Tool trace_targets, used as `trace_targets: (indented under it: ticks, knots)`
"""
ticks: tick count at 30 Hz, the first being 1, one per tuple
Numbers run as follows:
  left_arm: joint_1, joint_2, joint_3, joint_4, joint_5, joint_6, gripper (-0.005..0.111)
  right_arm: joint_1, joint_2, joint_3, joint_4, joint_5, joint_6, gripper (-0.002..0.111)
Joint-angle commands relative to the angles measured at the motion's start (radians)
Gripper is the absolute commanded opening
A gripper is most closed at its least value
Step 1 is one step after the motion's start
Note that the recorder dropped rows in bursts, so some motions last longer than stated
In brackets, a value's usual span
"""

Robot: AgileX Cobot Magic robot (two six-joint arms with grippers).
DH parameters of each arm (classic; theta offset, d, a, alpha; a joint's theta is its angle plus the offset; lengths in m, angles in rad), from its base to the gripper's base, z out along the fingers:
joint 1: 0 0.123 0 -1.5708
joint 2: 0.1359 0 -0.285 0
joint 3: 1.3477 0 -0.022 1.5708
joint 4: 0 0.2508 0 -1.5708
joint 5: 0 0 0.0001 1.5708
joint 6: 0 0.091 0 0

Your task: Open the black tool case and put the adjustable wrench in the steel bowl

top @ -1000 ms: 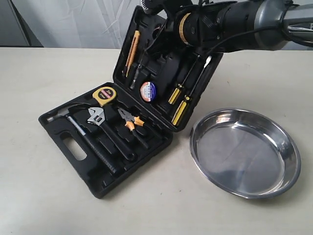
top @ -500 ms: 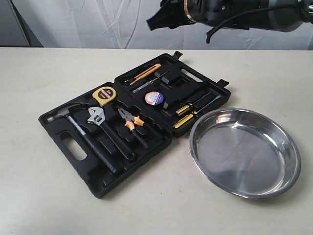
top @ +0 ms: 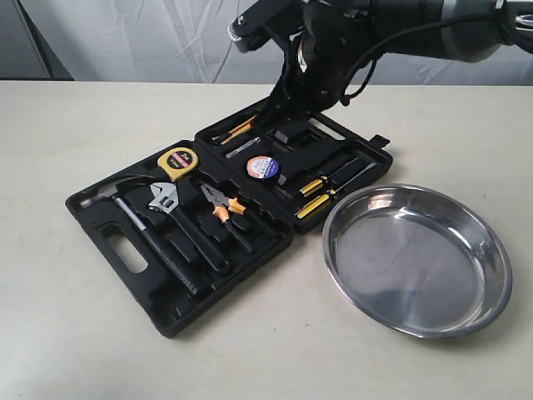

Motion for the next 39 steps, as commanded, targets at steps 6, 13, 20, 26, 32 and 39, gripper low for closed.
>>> trace_targets:
  ticks: [6, 13, 20, 26, 32, 39]
  knots:
    - [0.004, -0.003, -0.003, -0.003, -0.006, -0.001, 0.0, 0.012, 0.088, -0.005, 0.397, 0.108, -0.361, 0.0]
    - [0.004, -0.003, -0.003, -0.003, -0.006, -0.001, 0.0, 0.072, 0.168, -0.005, 0.573, 0.139, -0.505, 0.0]
    - [0.004, -0.003, -0.003, -0.003, -0.006, -0.001, 0.0, 0.123, 0.201, -0.011, 0.726, 0.137, -0.627, 0.0]
    - [0.004, -0.003, -0.003, -0.003, -0.006, -0.001, 0.0, 0.145, 0.26, -0.101, 0.864, 0.138, -0.712, 0.0]
    - [0.004, -0.003, -0.003, -0.003, -0.006, -0.001, 0.0, 0.152, 0.341, -0.259, 0.954, 0.078, -0.735, 0.0]
    - [0.004, -0.003, -0.003, -0.003, -0.006, -0.001, 0.0, 0.152, 0.422, -0.386, 0.985, -0.12, -0.733, 0.0]
